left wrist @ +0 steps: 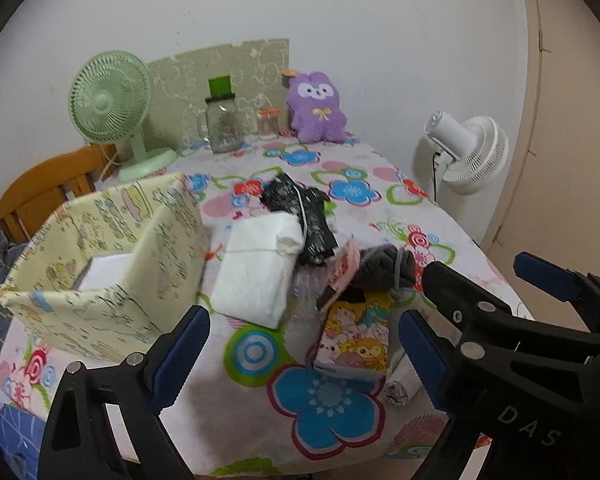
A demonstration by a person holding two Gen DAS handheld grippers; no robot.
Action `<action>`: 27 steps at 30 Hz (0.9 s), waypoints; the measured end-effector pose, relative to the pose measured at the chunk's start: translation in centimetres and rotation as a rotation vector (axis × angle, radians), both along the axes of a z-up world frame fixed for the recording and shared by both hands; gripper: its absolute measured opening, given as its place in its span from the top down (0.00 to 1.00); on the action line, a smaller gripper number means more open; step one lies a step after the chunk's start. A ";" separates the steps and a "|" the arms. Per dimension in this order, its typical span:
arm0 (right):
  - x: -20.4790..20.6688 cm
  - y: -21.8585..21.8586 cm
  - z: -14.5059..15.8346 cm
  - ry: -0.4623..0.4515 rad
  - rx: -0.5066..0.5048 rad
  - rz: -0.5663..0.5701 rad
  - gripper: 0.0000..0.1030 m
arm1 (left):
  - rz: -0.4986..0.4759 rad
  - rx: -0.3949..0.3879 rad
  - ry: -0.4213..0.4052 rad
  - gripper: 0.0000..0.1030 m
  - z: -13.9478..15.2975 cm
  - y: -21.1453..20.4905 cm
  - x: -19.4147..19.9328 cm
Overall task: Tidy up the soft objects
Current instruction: 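Lower the right gripper onto the cartoon-printed tissue pack and close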
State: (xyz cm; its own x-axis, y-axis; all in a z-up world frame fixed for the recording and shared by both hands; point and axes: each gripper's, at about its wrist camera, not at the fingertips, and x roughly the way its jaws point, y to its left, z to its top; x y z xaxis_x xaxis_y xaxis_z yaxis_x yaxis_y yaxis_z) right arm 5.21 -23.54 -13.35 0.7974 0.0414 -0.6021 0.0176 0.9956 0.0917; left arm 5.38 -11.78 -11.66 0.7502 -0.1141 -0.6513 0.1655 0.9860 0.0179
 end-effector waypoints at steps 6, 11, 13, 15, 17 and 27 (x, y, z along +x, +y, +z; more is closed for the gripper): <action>0.3 -0.1 -1.4 0.034 -0.004 -0.011 0.13 | -0.023 0.007 0.042 0.09 -1.6 -0.8 0.2; 0.8 -0.2 -3.0 0.080 0.011 -0.015 0.16 | -0.022 0.023 0.070 0.11 -2.9 -1.3 0.6; 1.0 -0.4 -3.5 0.095 0.018 -0.022 0.17 | -0.022 0.031 0.076 0.12 -3.3 -1.4 0.8; 1.3 -0.4 -4.0 0.114 0.024 -0.029 0.19 | -0.024 0.042 0.084 0.14 -3.6 -1.5 1.0; 1.7 -0.5 -4.4 0.142 0.032 -0.037 0.21 | -0.028 0.050 0.087 0.15 -3.9 -1.6 1.0; 2.9 -0.3 -6.0 0.232 0.077 -0.056 0.34 | -0.047 0.081 0.116 0.22 -5.1 -2.2 1.7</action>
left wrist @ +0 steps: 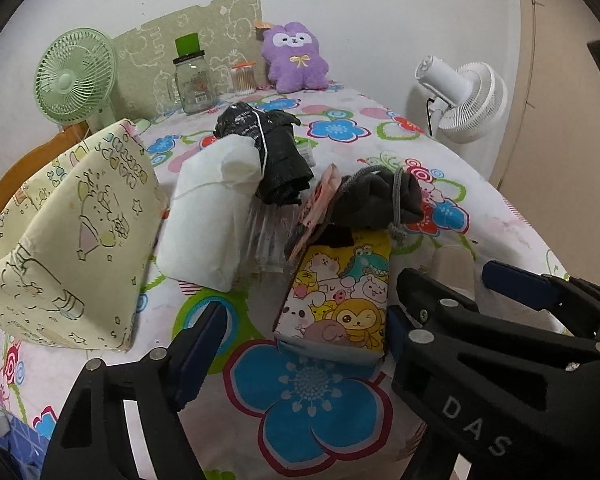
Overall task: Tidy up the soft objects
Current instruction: 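Lower the right gripper onto the cartoon-printed tissue pack and close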
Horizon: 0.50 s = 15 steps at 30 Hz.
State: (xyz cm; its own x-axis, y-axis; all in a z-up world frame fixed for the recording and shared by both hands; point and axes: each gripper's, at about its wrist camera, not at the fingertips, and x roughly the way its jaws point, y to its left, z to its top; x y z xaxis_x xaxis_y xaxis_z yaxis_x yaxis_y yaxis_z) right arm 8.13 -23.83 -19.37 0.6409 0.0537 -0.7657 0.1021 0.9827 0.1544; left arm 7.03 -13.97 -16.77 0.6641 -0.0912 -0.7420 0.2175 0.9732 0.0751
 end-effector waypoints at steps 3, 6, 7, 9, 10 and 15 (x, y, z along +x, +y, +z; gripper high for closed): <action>0.2 0.3 0.0 0.003 -0.013 0.004 0.51 | -0.002 -0.004 0.006 0.27 -0.1 0.0 0.2; 0.4 0.3 0.0 0.004 -0.024 0.003 0.63 | -0.001 -0.006 0.002 0.31 -0.2 0.0 0.3; 0.5 0.2 0.0 0.004 -0.021 0.005 0.66 | -0.002 -0.012 0.004 0.33 -0.2 0.0 0.3; 0.6 0.2 0.0 0.003 -0.015 0.008 0.71 | -0.009 -0.025 0.007 0.45 -0.2 0.0 0.3; 0.6 0.2 0.0 0.001 -0.018 0.006 0.72 | -0.010 -0.028 0.007 0.45 -0.2 0.0 0.2; 0.7 0.2 0.2 -0.006 -0.035 0.010 0.76 | -0.031 -0.034 0.005 0.48 -0.1 -0.1 0.2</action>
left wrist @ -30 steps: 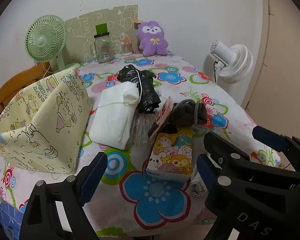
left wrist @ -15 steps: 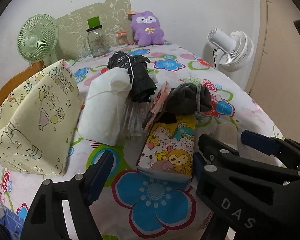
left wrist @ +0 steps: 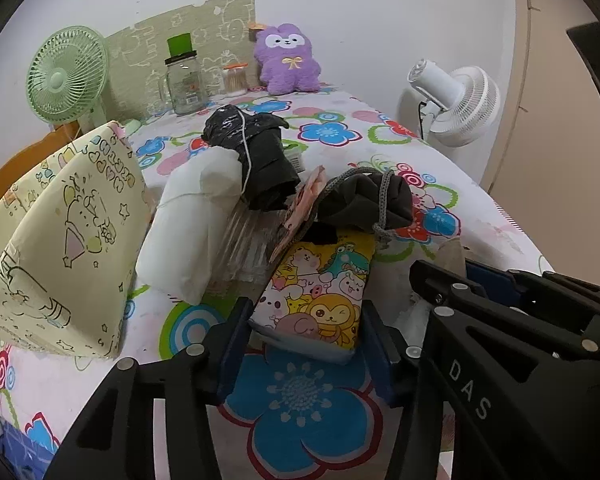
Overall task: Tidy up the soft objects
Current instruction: 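Lower the right gripper onto the cartoon-printed tissue pack and close, then lift the tissue pack with the right gripper and carry it over the fabric box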
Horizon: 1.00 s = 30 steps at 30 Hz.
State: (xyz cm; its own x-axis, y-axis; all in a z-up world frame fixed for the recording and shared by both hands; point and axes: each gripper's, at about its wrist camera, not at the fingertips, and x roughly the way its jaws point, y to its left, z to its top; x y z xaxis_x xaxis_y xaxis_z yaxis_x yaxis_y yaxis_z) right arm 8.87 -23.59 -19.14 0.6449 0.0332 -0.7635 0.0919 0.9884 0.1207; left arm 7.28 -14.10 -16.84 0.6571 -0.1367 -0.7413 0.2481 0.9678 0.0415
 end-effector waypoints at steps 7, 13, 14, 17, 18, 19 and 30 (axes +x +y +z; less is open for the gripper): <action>-0.2 0.1 1.0 -0.021 -0.003 0.007 0.77 | -0.015 -0.023 0.007 0.49 0.8 0.2 -0.1; -0.7 0.4 2.3 -0.053 -0.004 0.018 0.77 | -0.009 -0.039 -0.017 0.50 2.1 0.7 -0.6; -0.8 0.5 2.6 -0.061 -0.005 0.019 0.77 | -0.008 -0.043 -0.020 0.50 2.3 0.8 -0.7; -1.1 0.8 3.2 -0.078 -0.007 0.023 0.77 | -0.005 -0.052 -0.028 0.50 3.0 1.0 -1.0; -1.3 0.9 3.5 -0.083 -0.008 0.026 0.77 | -0.005 -0.054 -0.031 0.50 3.2 1.1 -1.1; -1.4 1.0 3.6 -0.086 -0.008 0.028 0.77 | -0.004 -0.057 -0.034 0.50 3.4 1.2 -1.2; -2.6 2.1 6.0 -0.144 -0.018 0.049 0.77 | 0.007 -0.083 -0.085 0.50 5.7 2.0 -2.2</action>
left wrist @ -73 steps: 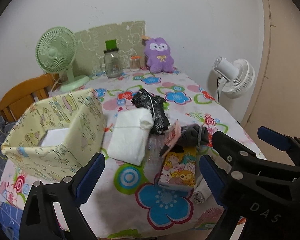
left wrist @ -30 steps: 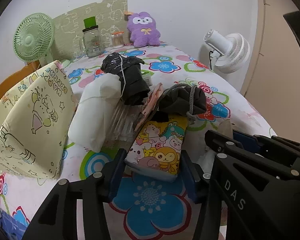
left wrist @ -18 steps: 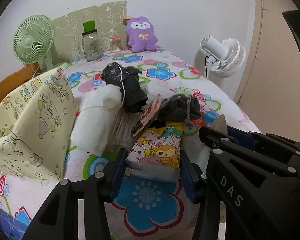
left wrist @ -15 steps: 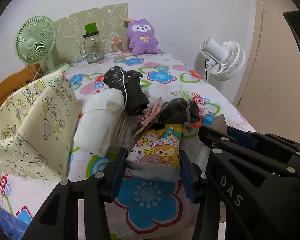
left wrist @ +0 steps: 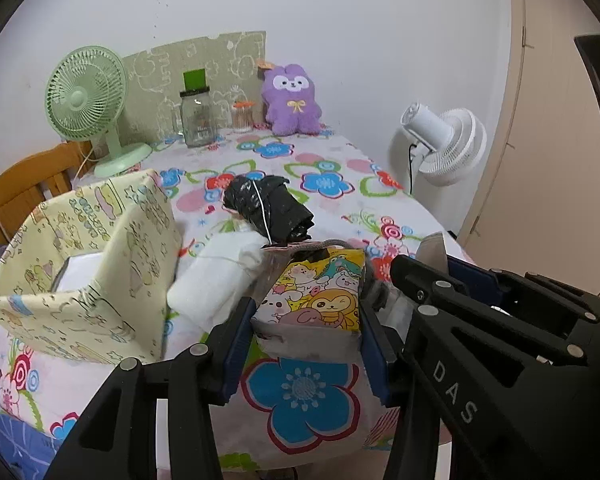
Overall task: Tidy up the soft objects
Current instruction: 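Lift the tissue pack with the right gripper and carry it over the fabric box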
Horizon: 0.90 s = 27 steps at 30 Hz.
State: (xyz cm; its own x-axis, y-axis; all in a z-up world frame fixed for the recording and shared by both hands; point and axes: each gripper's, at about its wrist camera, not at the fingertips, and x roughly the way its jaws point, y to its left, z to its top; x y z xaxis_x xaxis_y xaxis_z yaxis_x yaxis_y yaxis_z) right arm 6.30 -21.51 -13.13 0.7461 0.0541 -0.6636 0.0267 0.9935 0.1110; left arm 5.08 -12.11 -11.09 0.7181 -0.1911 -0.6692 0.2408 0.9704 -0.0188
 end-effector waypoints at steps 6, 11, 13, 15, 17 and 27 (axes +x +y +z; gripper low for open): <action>-0.1 0.7 1.4 -0.032 -0.007 0.011 0.77 | 0.011 -0.012 -0.025 0.50 1.3 0.5 -0.2; -0.1 1.4 2.7 -0.062 -0.012 0.021 0.77 | 0.022 -0.022 -0.048 0.50 2.6 1.3 -0.1; -0.1 1.7 3.2 -0.074 -0.014 0.024 0.77 | 0.025 -0.025 -0.055 0.50 3.0 1.5 0.0; 0.0 2.0 3.7 -0.085 -0.017 0.027 0.77 | 0.030 -0.029 -0.058 0.50 3.5 1.8 0.1; 0.1 2.3 4.2 -0.093 -0.019 0.029 0.77 | 0.032 -0.030 -0.065 0.50 4.0 2.1 0.2; 0.3 3.9 6.3 -0.133 -0.039 0.041 0.77 | 0.041 -0.036 -0.098 0.50 5.9 3.6 0.4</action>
State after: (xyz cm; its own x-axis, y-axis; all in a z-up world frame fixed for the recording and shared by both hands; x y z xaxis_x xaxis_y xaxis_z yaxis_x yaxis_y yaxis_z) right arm 6.65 -17.60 -6.79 0.8255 0.0629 -0.5609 -0.0267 0.9970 0.0724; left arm 5.50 -8.48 -5.23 0.7877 -0.1827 -0.5883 0.2034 0.9786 -0.0316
